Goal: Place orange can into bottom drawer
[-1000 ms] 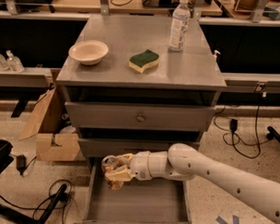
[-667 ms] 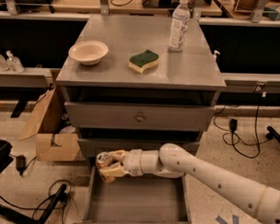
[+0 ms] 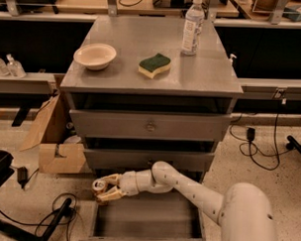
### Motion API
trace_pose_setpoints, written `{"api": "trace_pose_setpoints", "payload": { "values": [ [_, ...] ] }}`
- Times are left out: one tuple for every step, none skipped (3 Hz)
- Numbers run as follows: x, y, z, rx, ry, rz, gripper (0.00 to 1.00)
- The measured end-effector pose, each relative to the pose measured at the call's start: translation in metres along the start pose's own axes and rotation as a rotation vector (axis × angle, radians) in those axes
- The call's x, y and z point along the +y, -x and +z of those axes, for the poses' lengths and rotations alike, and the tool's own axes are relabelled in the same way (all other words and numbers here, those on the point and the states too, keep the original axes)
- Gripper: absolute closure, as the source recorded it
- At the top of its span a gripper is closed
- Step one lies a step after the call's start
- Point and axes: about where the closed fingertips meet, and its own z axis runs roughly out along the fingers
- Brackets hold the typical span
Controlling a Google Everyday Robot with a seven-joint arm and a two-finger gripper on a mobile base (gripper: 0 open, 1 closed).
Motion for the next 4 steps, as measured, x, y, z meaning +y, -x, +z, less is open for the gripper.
{"api": "trace_pose_setpoints", "payload": {
  "values": [
    [-0.022,-0.059,0.001,0.025,0.008,0.036,1.00],
    [-0.042,-0.103,-0.011,0.019,-0.038,0.077,1.00],
    [-0.049,-0.144,-0.028,0.001,-0.103,0.116,1.00],
    [-0.040,-0.170,-0.040,-0.012,-0.143,0.148,1.00]
  ]
}}
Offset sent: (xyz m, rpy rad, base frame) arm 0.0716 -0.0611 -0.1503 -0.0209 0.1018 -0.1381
